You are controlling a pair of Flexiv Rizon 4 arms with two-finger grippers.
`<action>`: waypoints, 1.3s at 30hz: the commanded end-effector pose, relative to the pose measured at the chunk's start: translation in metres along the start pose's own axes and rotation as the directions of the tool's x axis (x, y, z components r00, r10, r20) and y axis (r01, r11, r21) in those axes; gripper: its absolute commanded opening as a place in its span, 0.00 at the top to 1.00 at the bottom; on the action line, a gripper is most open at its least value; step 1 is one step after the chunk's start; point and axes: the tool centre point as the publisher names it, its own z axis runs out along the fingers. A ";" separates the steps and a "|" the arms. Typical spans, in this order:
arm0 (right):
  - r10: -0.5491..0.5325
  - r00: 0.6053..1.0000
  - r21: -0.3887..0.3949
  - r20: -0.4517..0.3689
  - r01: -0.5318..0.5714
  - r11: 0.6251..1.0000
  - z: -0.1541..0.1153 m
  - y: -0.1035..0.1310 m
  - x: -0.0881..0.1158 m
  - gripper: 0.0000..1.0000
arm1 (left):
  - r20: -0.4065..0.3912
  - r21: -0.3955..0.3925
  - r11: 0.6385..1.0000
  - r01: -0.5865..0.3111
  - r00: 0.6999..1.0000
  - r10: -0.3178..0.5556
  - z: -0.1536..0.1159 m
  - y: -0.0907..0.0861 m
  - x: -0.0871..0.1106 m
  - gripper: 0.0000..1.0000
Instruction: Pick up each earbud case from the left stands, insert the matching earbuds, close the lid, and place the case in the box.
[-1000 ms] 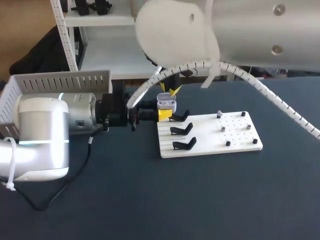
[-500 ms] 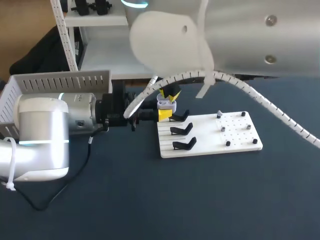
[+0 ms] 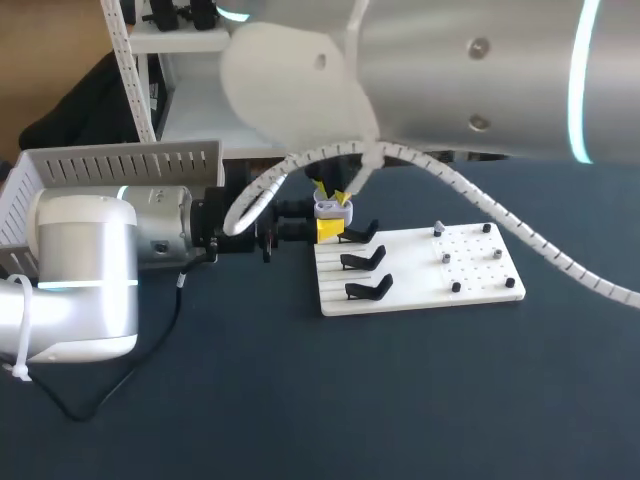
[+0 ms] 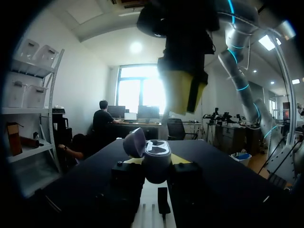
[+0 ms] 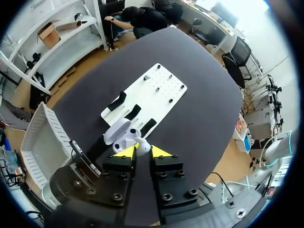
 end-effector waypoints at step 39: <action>0.001 0.999 0.110 -0.033 0.002 0.994 0.029 0.011 -0.007 1.00 | 0.002 -0.001 1.000 -0.001 1.000 0.001 0.000 0.000 0.001 1.00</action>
